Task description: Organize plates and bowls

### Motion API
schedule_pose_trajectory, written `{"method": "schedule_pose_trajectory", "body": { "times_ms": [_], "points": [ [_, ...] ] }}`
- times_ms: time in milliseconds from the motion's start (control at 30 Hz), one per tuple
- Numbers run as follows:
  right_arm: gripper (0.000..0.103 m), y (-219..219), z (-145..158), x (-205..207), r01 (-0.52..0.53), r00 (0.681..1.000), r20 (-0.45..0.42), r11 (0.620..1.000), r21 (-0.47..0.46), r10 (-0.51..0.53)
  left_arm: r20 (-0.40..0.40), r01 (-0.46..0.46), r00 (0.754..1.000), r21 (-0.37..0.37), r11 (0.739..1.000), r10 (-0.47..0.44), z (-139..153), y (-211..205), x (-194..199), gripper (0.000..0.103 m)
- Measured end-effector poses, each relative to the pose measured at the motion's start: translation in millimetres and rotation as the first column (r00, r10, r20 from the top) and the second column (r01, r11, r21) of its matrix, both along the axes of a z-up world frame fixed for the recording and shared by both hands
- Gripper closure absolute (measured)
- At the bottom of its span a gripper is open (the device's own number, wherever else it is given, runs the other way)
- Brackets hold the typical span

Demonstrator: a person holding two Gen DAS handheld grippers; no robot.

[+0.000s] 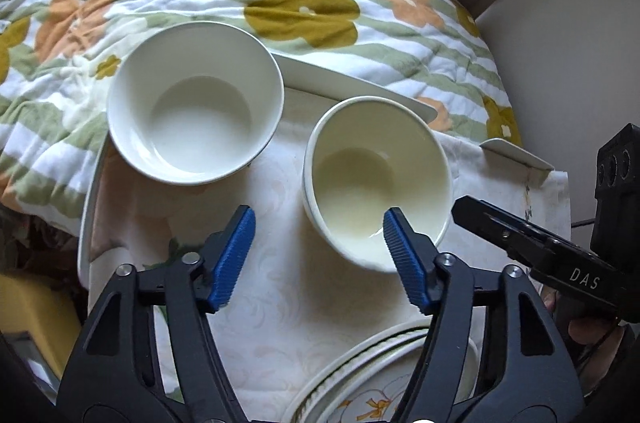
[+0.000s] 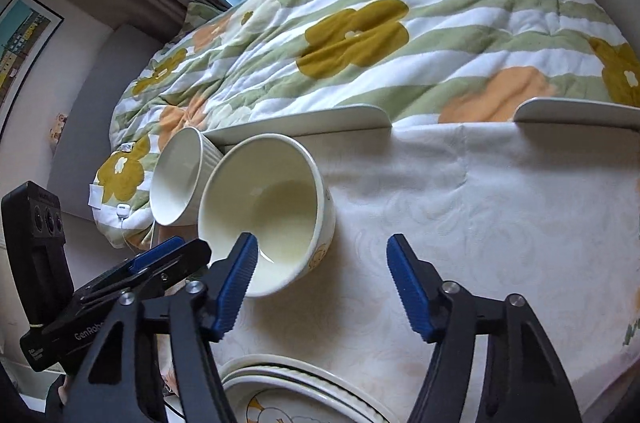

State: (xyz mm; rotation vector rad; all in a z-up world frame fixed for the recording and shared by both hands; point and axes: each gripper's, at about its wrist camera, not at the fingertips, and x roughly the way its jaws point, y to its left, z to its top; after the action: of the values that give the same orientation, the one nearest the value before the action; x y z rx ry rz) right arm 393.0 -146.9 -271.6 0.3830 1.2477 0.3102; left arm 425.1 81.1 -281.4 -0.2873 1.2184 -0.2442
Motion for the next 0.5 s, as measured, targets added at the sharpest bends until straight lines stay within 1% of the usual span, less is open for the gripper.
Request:
{"method": "schedule_pose_trajectory", "body": {
  "times_ms": [67, 167, 233, 300, 367, 400, 433, 500],
  "points": [
    [0.05, 4, -11, 4, 0.009, 1.0, -0.022, 1.0, 0.004, -0.009, -0.013, 0.029, 1.0, -0.004, 1.0, -0.029, -9, -4, 8, 0.051],
    [0.055, 7, -18, 8, 0.015, 0.999, -0.035, 1.0, 0.003, -0.015, -0.008, 0.061, 0.998, 0.011, 0.998, -0.061, -17, -8, 15, 0.052],
    [0.062, 9, -21, 12, 0.015, 0.999, -0.039, 1.0, 0.005, -0.015, -0.001, 0.076, 0.997, 0.018, 0.997, -0.076, -20, -9, 19, 0.054],
    [0.07, 11, -24, 14, 0.011, 0.999, -0.047, 1.0, 0.015, -0.01, -0.005, 0.086, 0.996, 0.021, 0.996, -0.086, -23, -9, 23, 0.065],
    [0.074, 13, -26, 16, 0.007, 0.999, -0.052, 1.0, 0.018, -0.006, -0.012, 0.091, 0.996, 0.016, 0.996, -0.091, -26, -10, 26, 0.083],
    [0.081, 14, -27, 16, 0.003, 0.999, -0.054, 1.0, 0.014, -0.002, -0.011, 0.088, 0.996, 0.021, 0.996, -0.088, -27, -11, 28, 0.084],
    [0.085, 15, -27, 16, 0.002, 0.999, -0.052, 1.0, -0.003, -0.002, -0.009, 0.09, 0.996, 0.028, 0.996, -0.089, -27, -11, 29, 0.085],
    [0.085, 14, -28, 15, 0.007, 0.999, -0.051, 1.0, 0.001, -0.007, -0.007, 0.091, 0.996, 0.033, 0.995, -0.091, -26, -11, 28, 0.085]
  ]
}}
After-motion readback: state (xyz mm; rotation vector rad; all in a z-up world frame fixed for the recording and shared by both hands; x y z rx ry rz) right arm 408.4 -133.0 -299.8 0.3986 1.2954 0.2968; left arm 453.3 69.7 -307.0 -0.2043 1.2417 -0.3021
